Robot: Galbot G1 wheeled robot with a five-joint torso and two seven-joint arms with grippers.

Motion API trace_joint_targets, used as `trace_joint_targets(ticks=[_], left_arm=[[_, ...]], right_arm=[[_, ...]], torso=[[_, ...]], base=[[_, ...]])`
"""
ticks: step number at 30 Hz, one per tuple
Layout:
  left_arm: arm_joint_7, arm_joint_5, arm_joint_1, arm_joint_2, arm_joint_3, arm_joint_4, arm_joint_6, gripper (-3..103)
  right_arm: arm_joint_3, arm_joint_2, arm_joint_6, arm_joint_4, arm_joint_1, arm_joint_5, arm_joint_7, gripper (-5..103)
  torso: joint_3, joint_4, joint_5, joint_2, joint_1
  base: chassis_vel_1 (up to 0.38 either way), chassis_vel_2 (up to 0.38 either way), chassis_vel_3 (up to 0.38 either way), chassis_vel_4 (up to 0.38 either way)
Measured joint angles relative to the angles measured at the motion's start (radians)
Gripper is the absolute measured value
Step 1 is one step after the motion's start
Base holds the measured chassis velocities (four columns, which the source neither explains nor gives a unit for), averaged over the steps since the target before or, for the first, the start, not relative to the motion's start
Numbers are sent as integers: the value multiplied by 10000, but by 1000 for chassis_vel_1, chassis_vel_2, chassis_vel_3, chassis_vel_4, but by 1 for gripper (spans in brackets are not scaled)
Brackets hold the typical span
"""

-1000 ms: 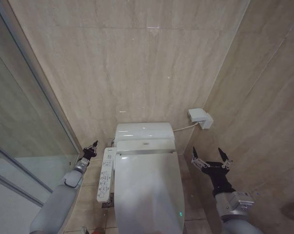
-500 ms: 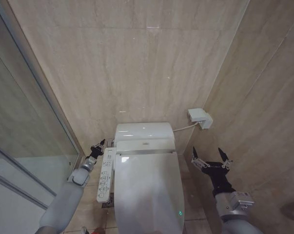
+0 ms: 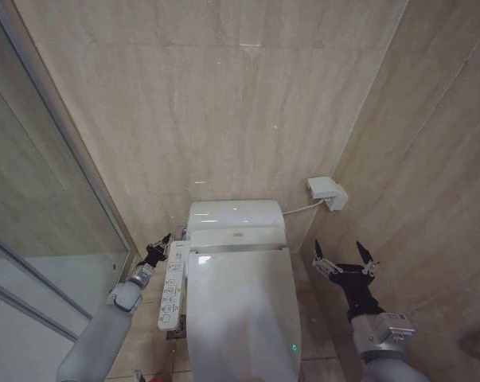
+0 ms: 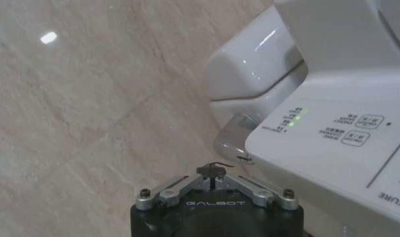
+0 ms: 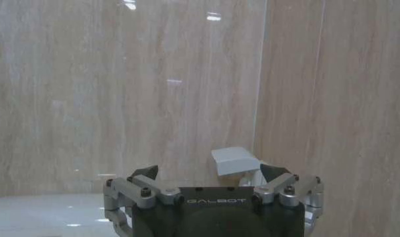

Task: Open the toilet lid, clean the toilet bowl with a toilet brush, close the toilet lid, and flush.

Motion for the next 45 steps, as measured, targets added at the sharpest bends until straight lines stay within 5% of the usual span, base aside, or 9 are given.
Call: trace_joint_targets(ticks=[19,45], left_arm=[[-37,539,679,121,-270,-1146,93,0],[-20,551,440,124,-46,-729,-49,0]], right_arm=[[0,0,0,0,0,0,0,100],[0,-1,0,0,0,0,0,100]], torso=[[0,-6,-2,0,0],[0,2,1,0,0]], base=[[0,0,0,0],[0,0,0,0]])
